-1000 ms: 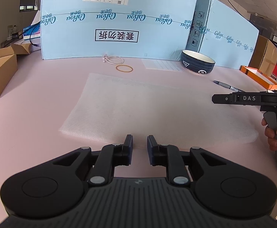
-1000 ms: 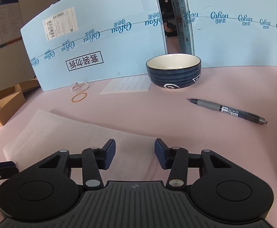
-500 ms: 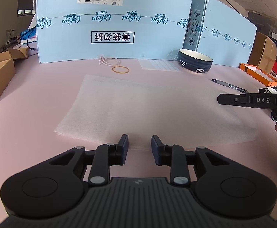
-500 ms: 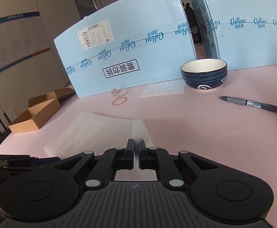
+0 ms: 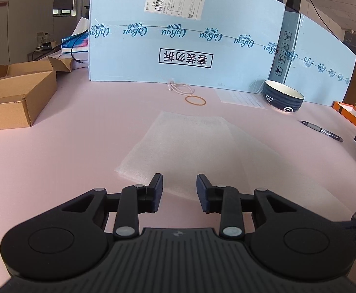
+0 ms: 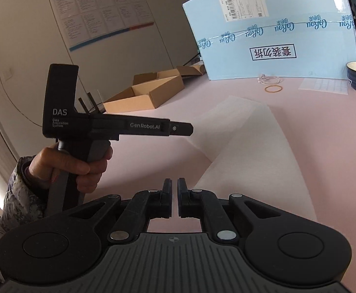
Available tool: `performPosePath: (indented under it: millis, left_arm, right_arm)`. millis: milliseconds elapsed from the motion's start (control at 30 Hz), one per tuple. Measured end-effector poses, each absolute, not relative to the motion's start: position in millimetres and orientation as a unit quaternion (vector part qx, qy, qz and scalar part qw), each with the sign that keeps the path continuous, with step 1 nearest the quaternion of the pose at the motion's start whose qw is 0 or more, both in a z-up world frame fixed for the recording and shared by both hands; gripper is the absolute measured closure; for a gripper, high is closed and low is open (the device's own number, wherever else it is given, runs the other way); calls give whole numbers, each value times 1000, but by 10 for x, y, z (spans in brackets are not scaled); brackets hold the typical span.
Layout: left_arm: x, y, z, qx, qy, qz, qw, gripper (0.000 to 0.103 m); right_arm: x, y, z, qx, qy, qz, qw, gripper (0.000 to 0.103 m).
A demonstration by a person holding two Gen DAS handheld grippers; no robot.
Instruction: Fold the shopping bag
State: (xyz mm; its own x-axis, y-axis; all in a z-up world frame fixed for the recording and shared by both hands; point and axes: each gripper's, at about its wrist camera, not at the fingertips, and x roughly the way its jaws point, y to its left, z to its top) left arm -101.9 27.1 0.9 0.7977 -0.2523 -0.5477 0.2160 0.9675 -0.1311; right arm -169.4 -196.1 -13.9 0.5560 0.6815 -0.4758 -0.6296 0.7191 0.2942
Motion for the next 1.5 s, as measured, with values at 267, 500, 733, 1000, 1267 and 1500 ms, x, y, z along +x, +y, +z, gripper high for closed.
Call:
performPosePath:
  millis: [267,500,733,1000,1267,1500]
  left_arm:
    - [-1123,383,146,-44,277,-135,950,59]
    - [-1062,14,141,-27,286,-192,938,56]
    - [-981,-440,83,15,294,-226,929,46]
    - [-896,-563,20,35,306,-205,929,45]
    - [-820,-645,20,12,303,-220,927,50]
    - [-752,-722,-78,2,314,-236,920,103]
  right_arm:
    - [-1770,-2077,-69,67,260,339,901,98]
    - [-1944,-2631,144,97,195,241,946,80]
    - [-1918,-2968,-21,127,205,162,957,79]
    - [-1891,-3049,-112,142,208,157,955,79]
    - [-1904,-3029,-135,153,202,159,954,73]
    - [-1933,-3047,-149,157,200,152,955,73]
